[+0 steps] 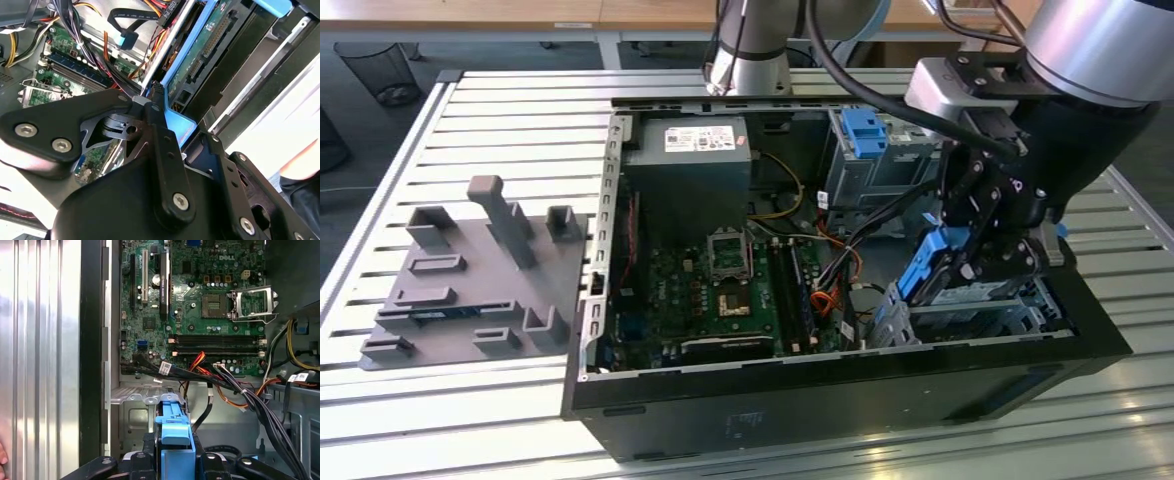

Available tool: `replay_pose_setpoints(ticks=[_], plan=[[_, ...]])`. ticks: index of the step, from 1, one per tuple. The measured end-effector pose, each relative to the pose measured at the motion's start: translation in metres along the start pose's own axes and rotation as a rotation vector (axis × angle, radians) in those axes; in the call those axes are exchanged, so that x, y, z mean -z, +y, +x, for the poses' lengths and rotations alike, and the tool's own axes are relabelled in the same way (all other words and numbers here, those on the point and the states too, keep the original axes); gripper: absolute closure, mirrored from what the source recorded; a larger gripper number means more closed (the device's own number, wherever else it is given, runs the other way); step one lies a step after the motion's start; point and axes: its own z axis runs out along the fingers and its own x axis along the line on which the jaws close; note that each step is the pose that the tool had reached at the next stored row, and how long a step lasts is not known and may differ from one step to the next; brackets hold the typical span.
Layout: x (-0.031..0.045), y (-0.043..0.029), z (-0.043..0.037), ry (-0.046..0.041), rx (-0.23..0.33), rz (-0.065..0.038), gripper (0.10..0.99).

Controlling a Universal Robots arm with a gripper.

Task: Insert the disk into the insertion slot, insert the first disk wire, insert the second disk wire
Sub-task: 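Insert the disk into the insertion slot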

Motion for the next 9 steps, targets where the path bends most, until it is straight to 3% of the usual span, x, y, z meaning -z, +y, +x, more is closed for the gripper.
replay_pose_setpoints(ticks=[9], plan=[[-0.0082,-0.0002,0.0000,0.0001,0.000,0.000,0.722]])
